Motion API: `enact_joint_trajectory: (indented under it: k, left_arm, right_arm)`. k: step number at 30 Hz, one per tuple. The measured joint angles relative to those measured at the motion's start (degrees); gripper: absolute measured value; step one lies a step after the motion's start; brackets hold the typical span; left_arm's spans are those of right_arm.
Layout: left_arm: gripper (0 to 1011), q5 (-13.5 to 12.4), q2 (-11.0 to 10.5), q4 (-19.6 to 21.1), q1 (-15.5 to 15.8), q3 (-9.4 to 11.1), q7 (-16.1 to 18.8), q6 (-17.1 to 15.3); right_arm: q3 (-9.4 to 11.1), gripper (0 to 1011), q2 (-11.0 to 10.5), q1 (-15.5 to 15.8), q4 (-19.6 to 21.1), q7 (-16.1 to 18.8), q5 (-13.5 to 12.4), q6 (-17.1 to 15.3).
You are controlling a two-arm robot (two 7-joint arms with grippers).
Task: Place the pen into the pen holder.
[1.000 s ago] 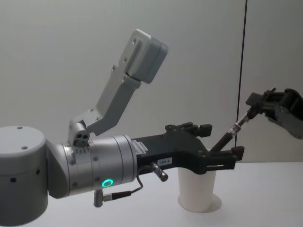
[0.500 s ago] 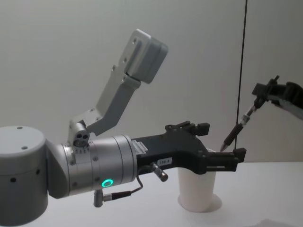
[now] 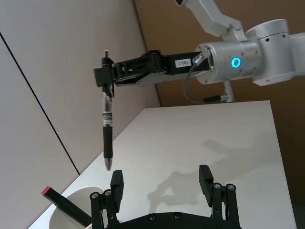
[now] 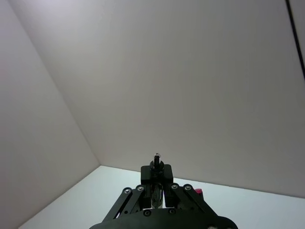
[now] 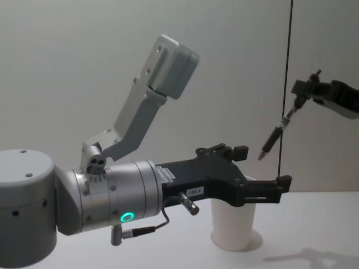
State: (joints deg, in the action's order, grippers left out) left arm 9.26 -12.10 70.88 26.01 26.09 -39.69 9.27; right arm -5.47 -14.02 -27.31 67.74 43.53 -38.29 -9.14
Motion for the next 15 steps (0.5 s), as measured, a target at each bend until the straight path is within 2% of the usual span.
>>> enact_joint_trajectory:
  k: [6,8,13,15]
  left_arm:
    - [1004,0.0,0.0,0.0,0.0,0.0,0.0,0.0]
    - [1004,0.0,0.0,0.0,0.0,0.0,0.0,0.0]
    - [1004,0.0,0.0,0.0,0.0,0.0,0.0,0.0]
    - [1004,0.0,0.0,0.0,0.0,0.0,0.0,0.0]
  right_arm:
    - [-0.9,133,0.5,-4.1,-5.4,4.0,2.1,1.6]
    - [-1.5,133,0.9,-6.3,-8.5,5.9,3.3,2.8]
    - [-2.2,133,1.4,-9.1,-12.8,7.8,4.9,4.4]
    - [-2.9,133,1.9,-11.4,-16.4,8.9,6.2,5.6]
